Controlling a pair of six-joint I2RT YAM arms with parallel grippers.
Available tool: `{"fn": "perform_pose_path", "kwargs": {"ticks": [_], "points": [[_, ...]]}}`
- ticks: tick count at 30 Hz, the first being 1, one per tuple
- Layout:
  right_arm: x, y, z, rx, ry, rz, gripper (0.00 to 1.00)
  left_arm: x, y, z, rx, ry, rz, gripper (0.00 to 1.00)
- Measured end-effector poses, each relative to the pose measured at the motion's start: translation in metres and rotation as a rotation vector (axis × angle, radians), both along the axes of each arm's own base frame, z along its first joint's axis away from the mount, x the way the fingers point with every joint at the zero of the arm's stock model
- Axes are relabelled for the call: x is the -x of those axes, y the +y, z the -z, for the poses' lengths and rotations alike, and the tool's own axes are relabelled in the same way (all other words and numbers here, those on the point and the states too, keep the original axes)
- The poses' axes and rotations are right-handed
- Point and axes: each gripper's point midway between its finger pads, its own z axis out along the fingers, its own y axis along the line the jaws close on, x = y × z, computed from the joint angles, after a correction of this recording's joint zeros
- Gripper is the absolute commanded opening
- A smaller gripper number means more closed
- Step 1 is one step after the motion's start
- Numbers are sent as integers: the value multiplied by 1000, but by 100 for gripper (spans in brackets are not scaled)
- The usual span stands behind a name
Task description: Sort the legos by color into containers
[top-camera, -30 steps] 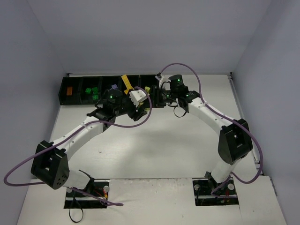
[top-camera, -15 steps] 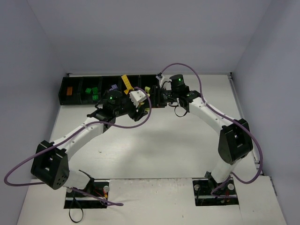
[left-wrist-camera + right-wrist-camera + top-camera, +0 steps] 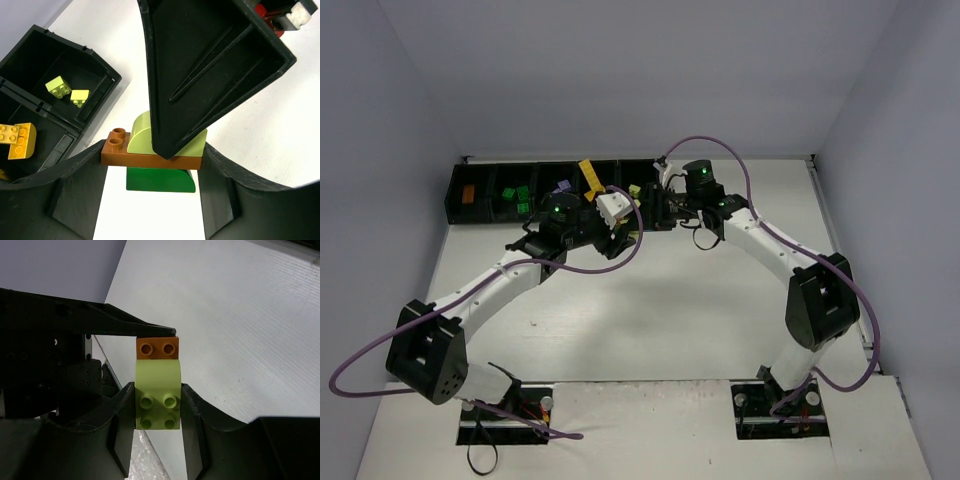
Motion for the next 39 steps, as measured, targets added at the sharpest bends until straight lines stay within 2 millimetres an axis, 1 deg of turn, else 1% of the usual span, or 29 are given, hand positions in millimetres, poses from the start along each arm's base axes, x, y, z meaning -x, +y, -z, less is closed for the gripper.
{"fn": "perform_pose_path", "kwargs": {"ticks": [10, 12, 14, 17, 21, 30, 36, 39], "points": [[0, 1, -1, -9, 1, -2, 0, 0, 0, 0, -1, 9, -3, 63], [-4, -2, -2, -15, -9, 8, 0, 3, 7, 10, -30, 47, -21, 69], [-13, -8, -7, -26, -32, 29, 0, 5, 16, 25, -66, 101, -44, 70], [-21, -15, -13, -38, -57, 53, 0, 6, 25, 41, -105, 156, -71, 70], [-21, -13, -15, -40, -63, 51, 0, 9, 28, 49, -125, 184, -76, 70], [-17, -7, -15, -42, -63, 36, 0, 11, 27, 46, -119, 181, -68, 71], [-16, -7, -15, -44, -59, 35, 0, 11, 27, 34, -113, 136, -50, 71], [-13, -4, -15, -46, -57, 27, 0, 8, 25, 25, -107, 109, -42, 71]]}}
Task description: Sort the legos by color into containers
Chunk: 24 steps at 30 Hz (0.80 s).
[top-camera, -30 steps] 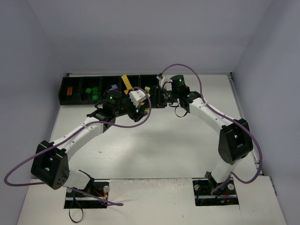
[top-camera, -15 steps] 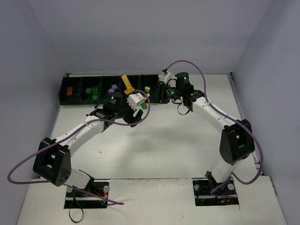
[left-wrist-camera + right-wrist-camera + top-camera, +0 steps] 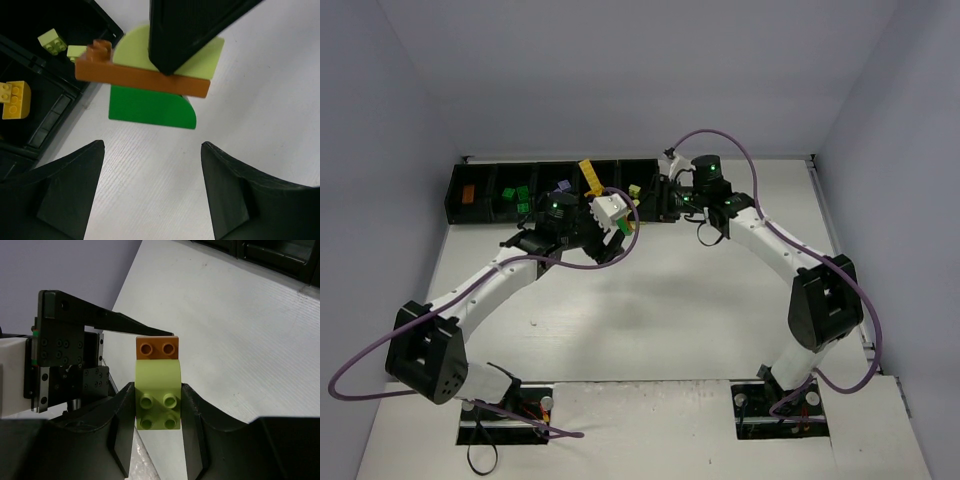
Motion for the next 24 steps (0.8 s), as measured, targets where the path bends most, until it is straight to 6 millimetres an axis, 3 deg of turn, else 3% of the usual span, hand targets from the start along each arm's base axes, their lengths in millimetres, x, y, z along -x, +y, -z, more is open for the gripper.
{"fn": "perform_pose_path", "kwargs": {"ticks": [10, 24], "points": [[15, 13, -1, -11, 6, -57, 0, -4, -8, -25, 39, -84, 49, 72], [24, 20, -2, -14, 4, -90, 0, 1, -17, -41, 80, -117, 112, 72]]}}
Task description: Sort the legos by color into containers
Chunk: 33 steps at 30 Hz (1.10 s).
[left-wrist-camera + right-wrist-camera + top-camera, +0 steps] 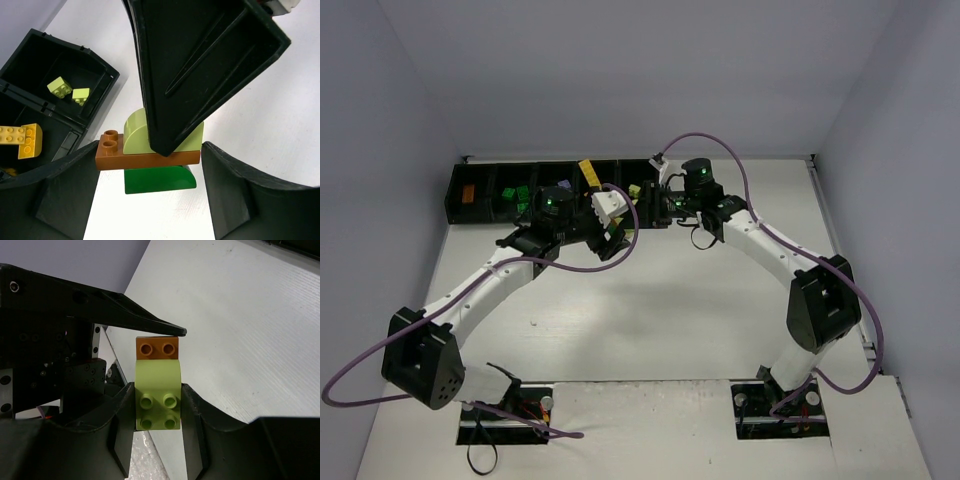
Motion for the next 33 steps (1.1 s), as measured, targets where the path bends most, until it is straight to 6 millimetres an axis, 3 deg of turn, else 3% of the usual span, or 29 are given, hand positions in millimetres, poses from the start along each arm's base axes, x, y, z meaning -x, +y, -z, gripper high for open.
{"fn": "perform_pose_path", "kwargs": {"ticks": [6, 13, 33], "points": [[1, 1, 0, 0, 0, -5, 0, 1, -1, -1, 4, 0, 6, 71], [2, 1, 0, -1, -2, -10, 0, 1, -1, -2, 6, 2, 5, 62], [0, 2, -1, -3, -10, -3, 0, -3, 5, -3, 12, -11, -51, 69]]}}
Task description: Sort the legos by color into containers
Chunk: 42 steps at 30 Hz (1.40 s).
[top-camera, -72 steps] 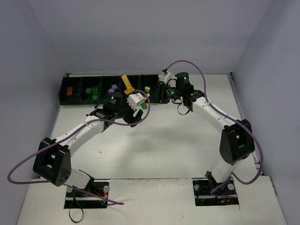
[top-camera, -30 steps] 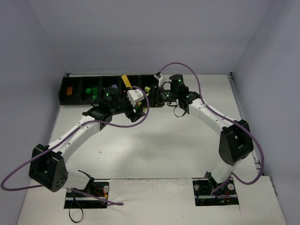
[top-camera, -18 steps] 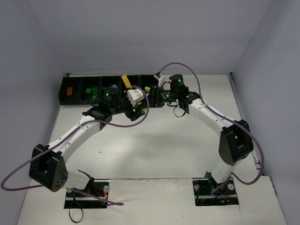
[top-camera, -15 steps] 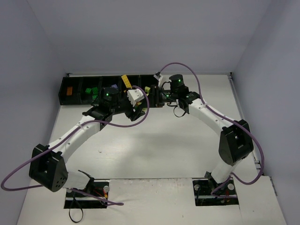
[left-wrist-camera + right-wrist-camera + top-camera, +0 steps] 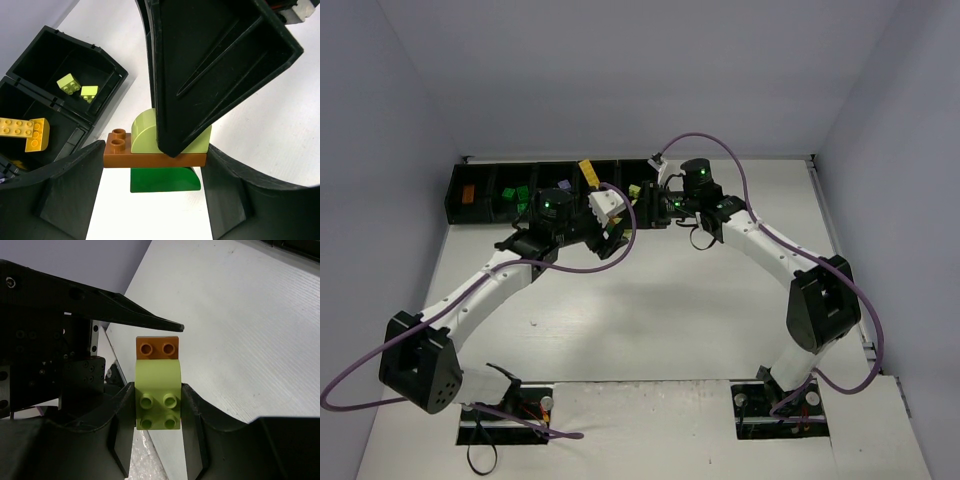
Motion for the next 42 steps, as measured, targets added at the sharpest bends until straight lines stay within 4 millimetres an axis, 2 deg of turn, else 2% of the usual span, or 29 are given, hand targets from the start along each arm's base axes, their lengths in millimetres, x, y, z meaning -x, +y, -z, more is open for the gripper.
{"fn": "perform_pose_path", "kwargs": {"ticks": [11, 19, 23, 29, 36, 42], "points": [[0, 0, 0, -3, 15, 9, 0, -1, -1, 3, 26, -1, -12, 68], [0, 1, -2, -9, 18, 13, 0, 2, 1, 7, 25, 4, -19, 57], [0, 0, -6, -14, 14, 17, 0, 2, 1, 3, 39, -9, -23, 57], [-1, 1, -9, -23, 9, 22, 0, 0, -1, -3, 61, -21, -31, 65], [-1, 1, -9, -24, 10, 22, 0, -2, -1, -6, 70, -33, -35, 65], [-2, 1, -11, -28, 9, 25, 0, -2, -1, -6, 71, -34, -34, 61]]}}
